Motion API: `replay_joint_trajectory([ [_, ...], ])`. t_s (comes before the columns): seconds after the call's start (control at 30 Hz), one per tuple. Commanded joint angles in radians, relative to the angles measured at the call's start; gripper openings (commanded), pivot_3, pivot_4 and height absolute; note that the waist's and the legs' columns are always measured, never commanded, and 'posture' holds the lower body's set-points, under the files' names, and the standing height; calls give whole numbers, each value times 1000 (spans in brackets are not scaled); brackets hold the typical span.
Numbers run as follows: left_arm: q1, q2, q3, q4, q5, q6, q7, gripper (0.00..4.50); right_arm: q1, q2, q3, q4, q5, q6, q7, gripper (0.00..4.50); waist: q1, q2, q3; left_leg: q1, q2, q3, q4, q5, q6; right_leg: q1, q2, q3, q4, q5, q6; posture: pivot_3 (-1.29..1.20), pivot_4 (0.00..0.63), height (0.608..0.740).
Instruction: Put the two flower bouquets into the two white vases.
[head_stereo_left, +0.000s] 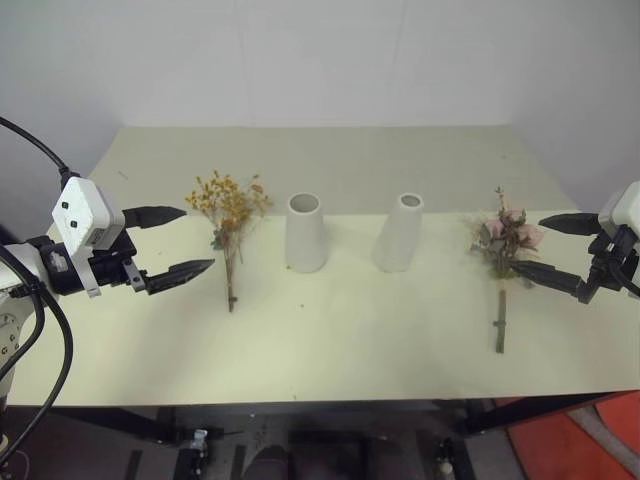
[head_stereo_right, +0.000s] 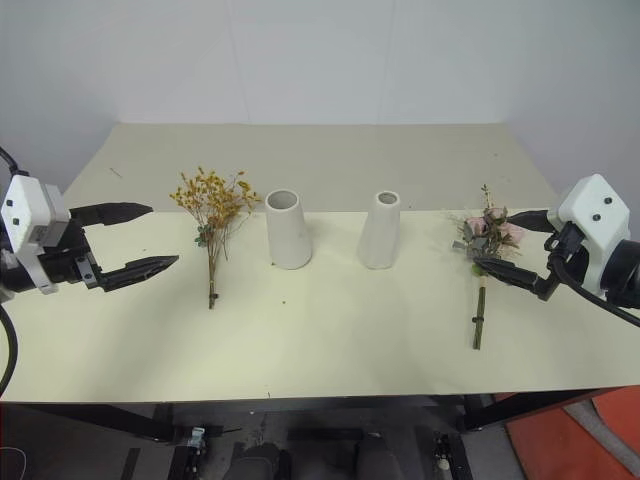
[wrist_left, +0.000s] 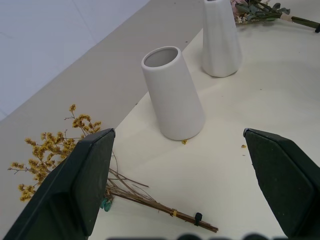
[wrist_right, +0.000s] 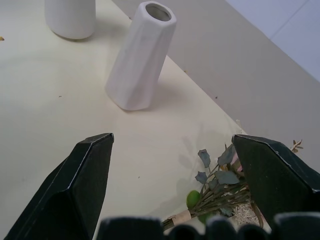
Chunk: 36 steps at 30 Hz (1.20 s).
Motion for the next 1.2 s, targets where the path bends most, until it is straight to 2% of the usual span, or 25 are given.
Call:
replay_joint_trajectory([
  [0.03,-12,13,28,-21,-7,-7,7,4500,-11,-20,-21,-20,10,0,2,4447,0,0,0,0,0,0,0,0,0,0,0,0,0,0,0,0,150,740],
  [0.33,-6,10,35,-29,-13,11,20,4500,-17,-20,-15,-15,9,-4,2,4447,0,0,0,0,0,0,0,0,0,0,0,0,0,0,0,0,150,740],
  [0.5,23,-36,44,-59,0,109,166,4500,-12,-20,-22,-22,11,0,3,4447,0,0,0,0,0,0,0,0,0,0,0,1,0,0,0,0,150,740],
  [0.6,-5,-52,7,-111,45,243,342,4500,-23,-25,-20,-39,32,2,21,4447,1,0,0,0,0,0,0,0,0,0,0,1,0,0,0,0,150,740],
  [0.7,-136,-138,-71,-155,61,501,591,4500,-97,-25,31,-97,97,23,46,4447,2,0,0,2,0,-1,0,0,0,2,0,1,1,0,1,0,150,740],
  [0.77,-171,-177,-145,-193,149,555,712,4500,-132,-21,72,-128,104,12,54,4447,2,0,0,2,0,-2,1,0,0,2,1,1,0,1,1,0,150,740],
  [0.87,-287,-289,-137,-127,116,785,793,4500,-201,-5,147,-157,117,26,45,4447,2,-2,0,2,0,-3,0,0,0,2,1,1,1,1,1,0,150,740],
  [1.0,-425,-404,-141,-38,156,1067,876,4500,-281,16,235,-164,116,31,37,4447,1,-3,0,1,-1,-4,1,0,-1,1,1,1,0,2,1,0,150,740],
  [1.07,-461,-432,-138,1,153,1125,891,4500,-331,32,289,-159,104,40,29,4447,-2,-3,0,1,-1,-4,1,0,-1,0,0,1,0,2,1,0,150,740],
  [1.2,-504,-418,-193,81,159,1132,904,4500,-394,66,358,-156,100,51,33,4447,-3,-3,0,1,-1,-5,0,0,-1,-1,1,1,1,2,1,0,150,740],
])
